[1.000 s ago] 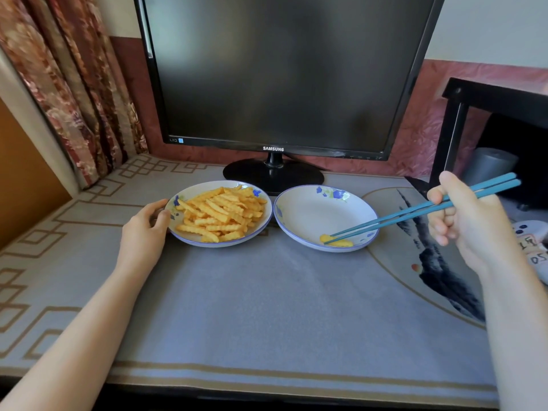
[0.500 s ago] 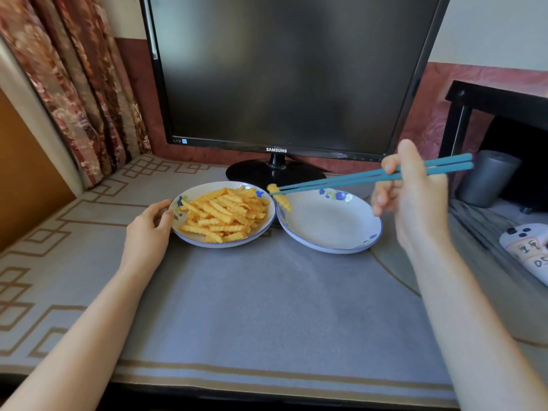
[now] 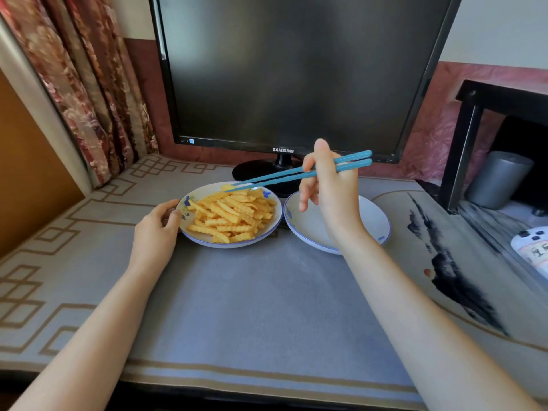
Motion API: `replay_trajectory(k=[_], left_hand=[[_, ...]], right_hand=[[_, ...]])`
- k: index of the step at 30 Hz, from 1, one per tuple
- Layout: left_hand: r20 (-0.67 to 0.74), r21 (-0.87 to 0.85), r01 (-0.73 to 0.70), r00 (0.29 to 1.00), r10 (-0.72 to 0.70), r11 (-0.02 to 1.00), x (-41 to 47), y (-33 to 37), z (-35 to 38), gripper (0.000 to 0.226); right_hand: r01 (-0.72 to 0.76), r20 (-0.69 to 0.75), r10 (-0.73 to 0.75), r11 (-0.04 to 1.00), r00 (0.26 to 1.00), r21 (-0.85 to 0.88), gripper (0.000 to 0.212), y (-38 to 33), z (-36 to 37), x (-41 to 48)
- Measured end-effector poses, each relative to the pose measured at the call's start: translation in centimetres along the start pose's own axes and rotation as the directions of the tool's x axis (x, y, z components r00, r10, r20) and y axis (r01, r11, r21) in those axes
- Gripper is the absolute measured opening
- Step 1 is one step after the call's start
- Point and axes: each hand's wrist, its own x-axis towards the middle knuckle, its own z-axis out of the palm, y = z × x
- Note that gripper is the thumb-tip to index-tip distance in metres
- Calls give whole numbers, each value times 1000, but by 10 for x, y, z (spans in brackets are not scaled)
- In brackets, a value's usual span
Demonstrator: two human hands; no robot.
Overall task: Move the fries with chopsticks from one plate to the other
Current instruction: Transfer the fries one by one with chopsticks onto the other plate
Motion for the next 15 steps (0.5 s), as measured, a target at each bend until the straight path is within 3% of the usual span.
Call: replay_trajectory(k=[6,15], left_hand=[[-6,2,-11,1000,11,1000,0,0,0,32],[-1,8,-11,1000,11,1000,1,-1,1,33]], right_hand=[[-4,36,5,1000,999,-21,42,10,-1,-4],[-24,-23,25,999,999,47,41,0,-13,-5]])
